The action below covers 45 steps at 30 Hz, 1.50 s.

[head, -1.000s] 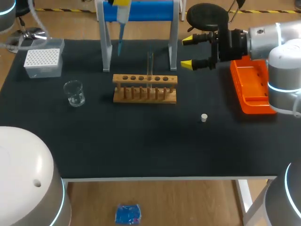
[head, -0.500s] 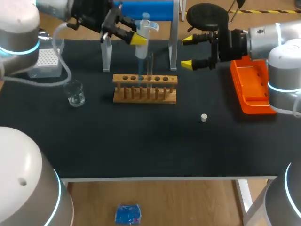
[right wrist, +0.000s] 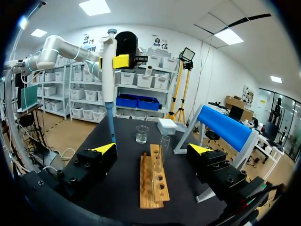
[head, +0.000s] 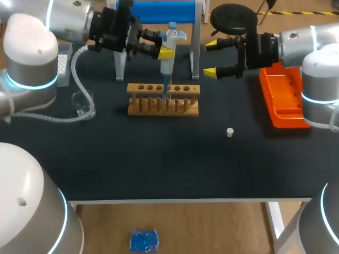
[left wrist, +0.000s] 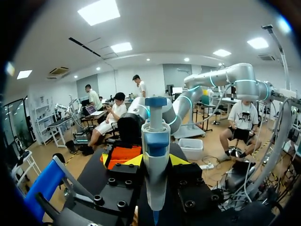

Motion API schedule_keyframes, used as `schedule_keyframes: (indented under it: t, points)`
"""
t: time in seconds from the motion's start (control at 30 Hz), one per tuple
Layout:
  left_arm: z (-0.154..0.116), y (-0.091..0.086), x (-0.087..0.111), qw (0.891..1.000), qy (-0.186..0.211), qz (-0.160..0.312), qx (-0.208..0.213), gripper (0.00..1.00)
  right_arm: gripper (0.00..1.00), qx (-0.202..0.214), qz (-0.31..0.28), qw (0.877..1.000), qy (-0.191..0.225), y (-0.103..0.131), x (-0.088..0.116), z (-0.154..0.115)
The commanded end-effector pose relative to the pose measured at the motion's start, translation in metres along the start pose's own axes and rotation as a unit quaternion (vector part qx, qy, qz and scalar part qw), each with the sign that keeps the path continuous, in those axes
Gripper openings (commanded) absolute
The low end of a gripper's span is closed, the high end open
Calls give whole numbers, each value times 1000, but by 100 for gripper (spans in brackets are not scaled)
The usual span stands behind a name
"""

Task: Invert the test tube, pick up the pipette, mount the tip to pipette, aspirate from beaker and dispense into the tube, eject the tip, return the pipette, and cap with the stopper.

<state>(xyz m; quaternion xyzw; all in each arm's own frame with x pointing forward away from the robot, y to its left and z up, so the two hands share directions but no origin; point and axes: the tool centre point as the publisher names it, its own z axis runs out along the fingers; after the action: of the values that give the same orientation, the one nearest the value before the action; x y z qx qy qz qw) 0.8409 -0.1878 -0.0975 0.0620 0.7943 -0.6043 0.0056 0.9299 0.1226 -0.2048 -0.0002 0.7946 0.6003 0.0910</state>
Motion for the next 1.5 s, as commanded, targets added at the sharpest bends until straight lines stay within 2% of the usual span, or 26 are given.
schedule_keyframes:
  t: [0.03,0.1,0.17,0.23,0.27,0.3,0.37,0.43,0.6,1.4,1.5]
  points:
    - [5,5,4,999,-39,-12,3,0,100,0,0,1000,0,0,0,1]
    - [5,8,4,998,-47,-29,-2,0,100,0,0,1000,0,0,0,1]
    - [5,10,5,997,-65,-38,15,0,100,0,0,1000,0,0,0,1]
    - [7,13,4,995,-84,-48,15,0,100,0,0,1000,0,0,0,1]
    - [8,13,4,995,-86,-46,22,0,100,0,0,1000,0,0,0,1]
    - [8,13,3,995,-93,-44,12,0,100,0,0,1000,0,0,0,1]
    - [8,13,2,994,-98,-38,31,0,100,0,0,1000,0,0,0,1]
    - [7,13,1,993,-111,-43,20,0,100,0,0,1000,0,0,0,1]
    - [13,16,-4,995,-90,-51,13,0,100,0,0,1000,0,0,0,1]
    - [15,16,-10,995,-80,-54,15,0,100,0,0,1000,0,0,0,1]
    - [15,16,-10,995,-80,-54,15,0,100,-8,-4,1000,-4,13,12,-16]
